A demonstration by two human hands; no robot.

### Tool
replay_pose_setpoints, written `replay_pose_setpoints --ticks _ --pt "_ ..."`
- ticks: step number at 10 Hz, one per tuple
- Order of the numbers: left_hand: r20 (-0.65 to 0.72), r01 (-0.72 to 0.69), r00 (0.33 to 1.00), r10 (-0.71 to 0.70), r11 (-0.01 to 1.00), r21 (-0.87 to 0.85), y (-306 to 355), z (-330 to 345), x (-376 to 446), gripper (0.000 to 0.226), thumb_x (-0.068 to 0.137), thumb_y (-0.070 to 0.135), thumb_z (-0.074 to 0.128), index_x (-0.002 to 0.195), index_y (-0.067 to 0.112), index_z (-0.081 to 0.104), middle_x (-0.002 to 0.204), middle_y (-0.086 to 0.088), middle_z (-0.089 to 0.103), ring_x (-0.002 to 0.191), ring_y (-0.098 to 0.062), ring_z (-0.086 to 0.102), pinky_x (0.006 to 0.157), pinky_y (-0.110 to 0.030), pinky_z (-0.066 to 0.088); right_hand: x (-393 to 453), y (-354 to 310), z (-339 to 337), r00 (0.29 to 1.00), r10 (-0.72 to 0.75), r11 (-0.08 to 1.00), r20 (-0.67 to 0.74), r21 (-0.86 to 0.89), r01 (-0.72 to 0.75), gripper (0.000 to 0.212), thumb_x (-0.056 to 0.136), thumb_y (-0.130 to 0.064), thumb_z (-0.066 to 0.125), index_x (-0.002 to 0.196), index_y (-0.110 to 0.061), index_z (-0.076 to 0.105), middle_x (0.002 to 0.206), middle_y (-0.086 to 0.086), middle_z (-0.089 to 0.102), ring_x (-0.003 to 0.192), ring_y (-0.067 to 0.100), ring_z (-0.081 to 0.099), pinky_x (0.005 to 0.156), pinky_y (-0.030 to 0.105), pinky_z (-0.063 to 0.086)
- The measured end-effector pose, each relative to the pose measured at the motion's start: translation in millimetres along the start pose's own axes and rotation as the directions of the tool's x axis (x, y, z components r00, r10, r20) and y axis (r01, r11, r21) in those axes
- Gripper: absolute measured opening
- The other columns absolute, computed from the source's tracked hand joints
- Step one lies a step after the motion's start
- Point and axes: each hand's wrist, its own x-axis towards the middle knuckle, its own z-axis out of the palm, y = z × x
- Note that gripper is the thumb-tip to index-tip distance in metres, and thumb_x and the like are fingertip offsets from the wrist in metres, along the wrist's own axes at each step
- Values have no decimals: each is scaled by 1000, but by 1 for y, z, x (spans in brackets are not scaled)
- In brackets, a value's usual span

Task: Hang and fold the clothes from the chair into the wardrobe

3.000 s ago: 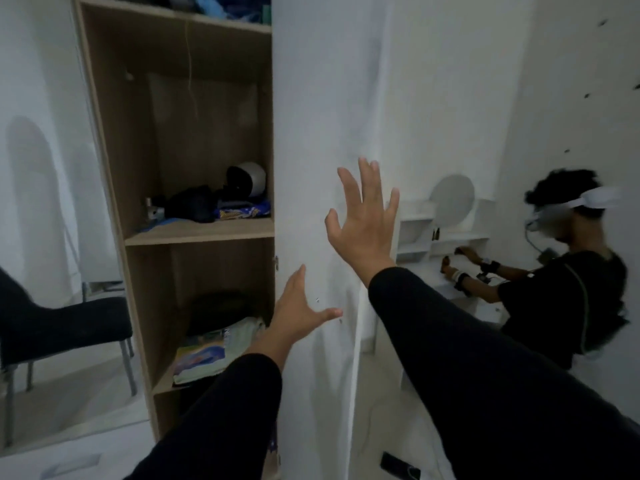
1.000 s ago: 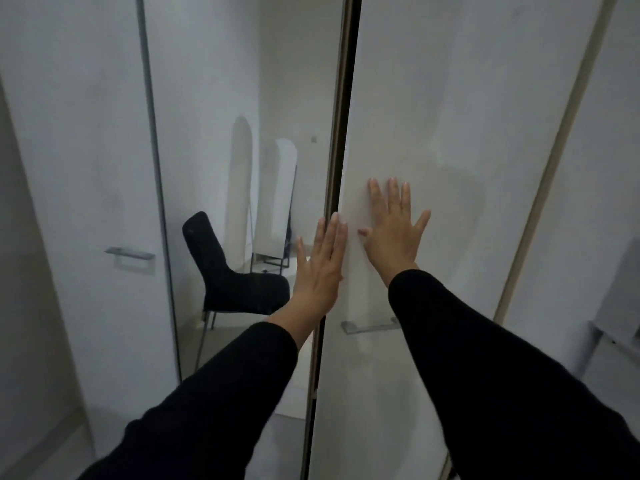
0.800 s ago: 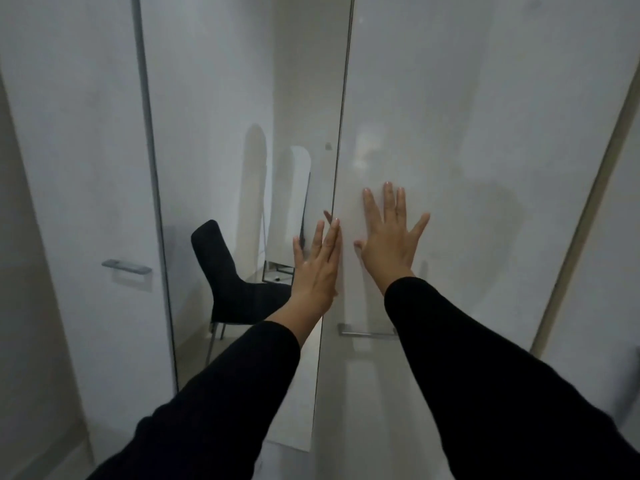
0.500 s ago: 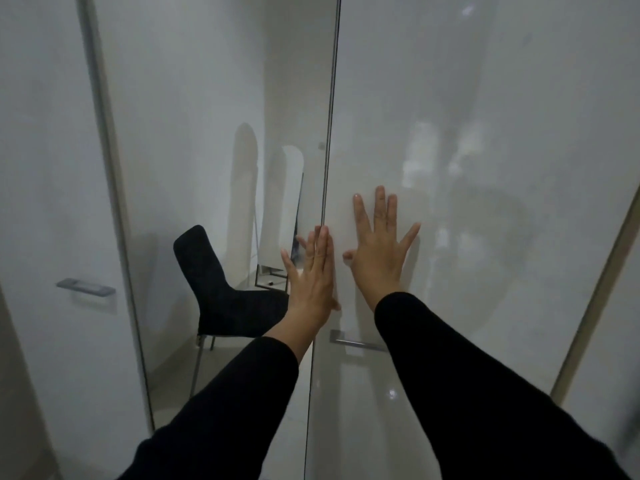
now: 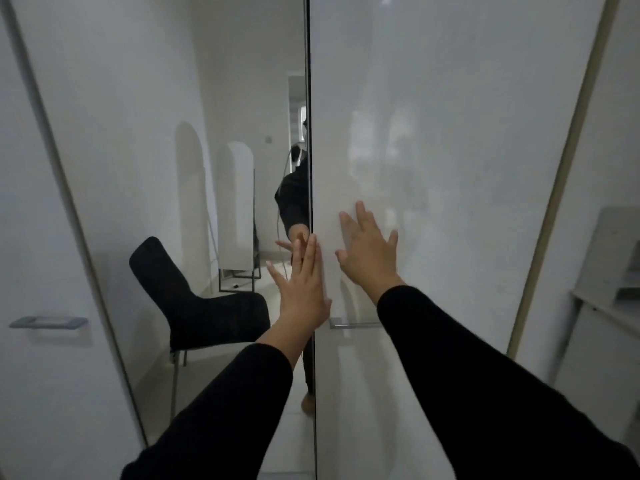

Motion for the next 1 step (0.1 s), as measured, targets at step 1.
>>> replay_pose_setpoints --ticks 1 --pt "173 52 984 -42 997 -57 -8 30 -57 86 93 48 41 149 17 -17 154 0 -31 142 -26 -28 106 -71 -4 -74 1 34 972 99 955 215 254 -154 64 93 -25 49 150 -29 20 159 -2 15 145 17 20 118 45 18"
